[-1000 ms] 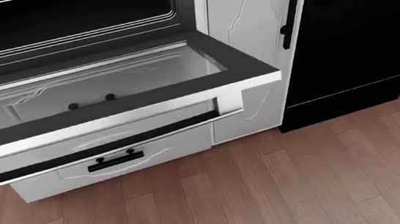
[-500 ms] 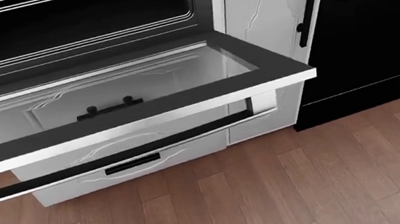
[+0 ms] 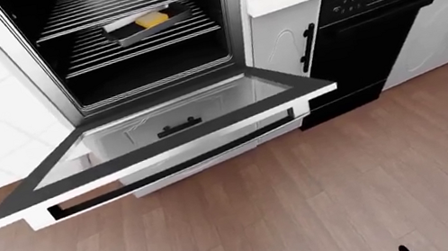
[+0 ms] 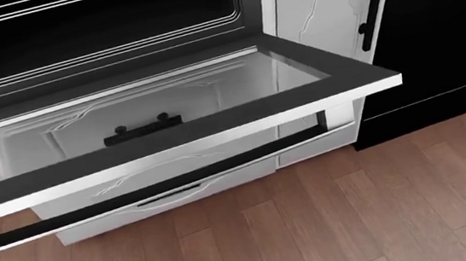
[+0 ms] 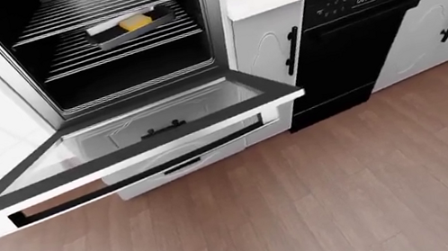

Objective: Close the oven door.

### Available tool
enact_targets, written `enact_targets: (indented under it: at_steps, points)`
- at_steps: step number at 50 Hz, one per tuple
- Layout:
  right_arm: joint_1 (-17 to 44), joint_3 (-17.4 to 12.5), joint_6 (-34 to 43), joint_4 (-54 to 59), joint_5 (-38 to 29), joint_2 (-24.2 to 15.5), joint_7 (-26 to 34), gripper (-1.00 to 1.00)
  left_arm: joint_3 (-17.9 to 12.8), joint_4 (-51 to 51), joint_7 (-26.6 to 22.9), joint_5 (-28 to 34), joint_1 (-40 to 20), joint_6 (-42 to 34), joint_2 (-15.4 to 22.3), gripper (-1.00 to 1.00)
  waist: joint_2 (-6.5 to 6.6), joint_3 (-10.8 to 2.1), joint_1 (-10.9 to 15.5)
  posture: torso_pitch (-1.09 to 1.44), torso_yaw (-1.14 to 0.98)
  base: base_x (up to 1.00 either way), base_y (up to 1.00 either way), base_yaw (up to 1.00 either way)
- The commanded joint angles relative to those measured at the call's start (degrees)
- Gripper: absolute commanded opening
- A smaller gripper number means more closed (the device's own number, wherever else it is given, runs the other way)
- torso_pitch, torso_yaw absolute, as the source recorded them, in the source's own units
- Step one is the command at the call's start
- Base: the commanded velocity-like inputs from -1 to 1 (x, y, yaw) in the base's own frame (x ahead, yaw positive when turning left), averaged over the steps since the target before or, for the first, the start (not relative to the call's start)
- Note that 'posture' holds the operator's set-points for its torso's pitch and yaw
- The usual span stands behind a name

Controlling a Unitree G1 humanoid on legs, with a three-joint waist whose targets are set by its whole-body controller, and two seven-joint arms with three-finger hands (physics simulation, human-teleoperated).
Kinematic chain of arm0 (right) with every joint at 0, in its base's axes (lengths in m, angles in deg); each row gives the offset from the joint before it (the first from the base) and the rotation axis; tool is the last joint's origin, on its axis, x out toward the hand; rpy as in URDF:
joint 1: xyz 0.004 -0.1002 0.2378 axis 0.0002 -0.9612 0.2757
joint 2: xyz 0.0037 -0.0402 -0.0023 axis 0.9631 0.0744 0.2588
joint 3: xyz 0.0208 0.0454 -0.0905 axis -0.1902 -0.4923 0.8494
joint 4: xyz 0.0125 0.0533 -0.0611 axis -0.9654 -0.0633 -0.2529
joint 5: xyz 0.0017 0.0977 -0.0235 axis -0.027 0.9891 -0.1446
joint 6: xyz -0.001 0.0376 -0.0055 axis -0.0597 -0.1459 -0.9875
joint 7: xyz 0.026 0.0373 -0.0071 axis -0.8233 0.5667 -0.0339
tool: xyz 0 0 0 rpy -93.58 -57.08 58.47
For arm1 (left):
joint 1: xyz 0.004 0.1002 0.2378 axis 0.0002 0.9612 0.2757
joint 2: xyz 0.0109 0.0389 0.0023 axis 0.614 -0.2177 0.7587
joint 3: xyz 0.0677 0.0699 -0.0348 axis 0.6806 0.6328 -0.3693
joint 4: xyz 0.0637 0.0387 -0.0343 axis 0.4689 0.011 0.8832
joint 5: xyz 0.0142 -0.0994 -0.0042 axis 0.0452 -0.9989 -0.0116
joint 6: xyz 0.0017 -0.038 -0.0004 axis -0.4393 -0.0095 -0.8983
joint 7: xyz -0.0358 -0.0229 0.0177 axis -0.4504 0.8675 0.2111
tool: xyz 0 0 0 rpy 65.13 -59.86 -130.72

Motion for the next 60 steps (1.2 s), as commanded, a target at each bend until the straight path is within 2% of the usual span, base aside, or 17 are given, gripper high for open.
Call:
enact_targets:
  at_steps: [1,8,12,14,18,22,26,27,37,42,43,47,52,54,56,57,60]
  points:
    - [0.1,-0.7,-1.3,-1.3,0.5,-1.9,-0.6,1.00,0.0,-0.9,0.3,-0.1,-0.5,1.4,0.6,1.00,-0.43,-0.45,-0.1,0.00,0.00,0.00,0.20,0.00]
    - [0.1,-0.7,-1.3,-1.3,0.5,-1.9,-0.6,1.00,-0.1,-0.9,0.2,-0.2,-0.5,1.4,0.6,1.00,-4.13,-0.02,-0.6,0.00,0.00,0.00,0.20,0.00]
    - [0.1,-0.7,-1.3,-1.3,0.5,-1.9,-0.6,1.00,0.0,-0.9,0.3,-0.1,-0.5,1.4,0.6,1.00,-8.82,-0.67,-0.9,0.00,0.00,0.00,0.20,0.00]
    - [0.1,-0.7,-1.3,-1.3,0.5,-1.9,-0.6,1.00,0.0,-0.9,0.3,-0.2,-0.5,1.4,0.6,1.00,-6.82,-0.26,-1.4,0.00,0.00,0.00,0.20,0.00]
    - [0.1,-0.7,-1.3,-1.3,0.5,-1.9,-0.6,1.00,0.0,-0.9,0.3,-0.2,-0.5,1.4,0.6,1.00,-6.44,-0.62,-1.3,0.00,0.00,0.00,0.19,0.00]
    - [0.1,-0.7,-1.3,-1.3,0.5,-1.9,-0.6,1.00,0.0,-0.9,0.3,-0.2,-0.5,1.4,0.6,1.00,-4.01,-0.15,-1.1,0.00,0.00,0.00,0.20,0.00]
    - [0.1,-0.7,-1.3,-1.3,0.5,-1.9,-0.6,1.00,0.0,-0.9,0.3,-0.2,-0.5,1.4,0.6,1.00,2.33,-1.15,-0.8,0.00,0.00,0.00,0.19,0.00]
    - [0.1,-0.7,-1.3,-1.3,0.5,-1.9,-0.6,1.00,0.0,-0.9,0.3,-0.2,-0.5,1.4,0.6,1.00,0.81,-1.13,-0.6,0.00,0.00,0.00,0.20,0.00]
    - [0.1,-0.7,-1.3,-1.2,0.4,-1.9,-0.5,1.00,-0.1,-0.9,0.2,-0.2,-0.5,1.4,0.6,1.00,-3.92,-0.06,-0.6,0.00,0.00,0.00,0.19,0.00]
    - [0.1,-0.8,-1.2,-1.3,0.4,-1.9,-0.5,1.00,0.0,-0.9,0.2,-0.2,-0.4,1.4,0.6,1.00,-9.02,-0.54,-0.9,0.00,0.00,0.00,0.19,0.00]
    - [0.1,-0.8,-1.2,-1.3,0.4,-1.9,-0.5,1.00,0.0,-0.9,0.2,-0.3,-0.5,1.4,0.6,1.00,-6.43,-0.40,-1.4,0.00,0.00,0.00,0.20,0.00]
    - [0.1,-0.8,-1.3,-1.3,0.4,-1.9,-0.5,1.00,-0.1,-0.9,0.2,-0.3,-0.5,1.4,0.6,1.00,-6.81,-0.84,-1.3,0.00,0.00,0.00,0.20,0.00]
    - [0.1,-0.7,-1.2,-1.3,0.4,-1.9,-0.5,1.00,0.0,-0.9,0.2,-0.3,-0.5,1.3,0.6,1.00,-3.61,-0.18,-1.1,0.00,0.00,0.00,0.20,0.00]
    - [0.1,-0.7,-1.2,-1.3,0.5,-1.9,-0.5,1.00,0.0,-0.9,0.2,-0.3,-0.5,1.3,0.6,1.00,-1.06,-0.29,-1.1,0.00,0.00,0.00,0.20,0.00]
    - [0.1,-0.7,-1.2,-1.3,0.5,-1.9,-0.5,1.00,0.0,-0.9,0.3,-0.3,-0.5,1.3,0.6,1.00,3.42,-1.43,-0.5,0.00,0.00,0.00,0.19,0.00]
    - [0.1,-0.7,-1.2,-1.3,0.4,-1.9,-0.5,1.00,0.0,-0.9,0.3,-0.3,-0.5,1.4,0.6,1.00,-0.39,-0.53,-0.2,0.00,0.00,0.00,0.19,0.00]
    - [0.1,-0.7,-1.2,-1.3,0.5,-1.9,-0.5,1.00,0.0,-0.9,0.3,-0.3,-0.5,1.4,0.6,1.00,-0.22,-0.50,0.0,0.00,0.00,0.00,0.20,0.00]
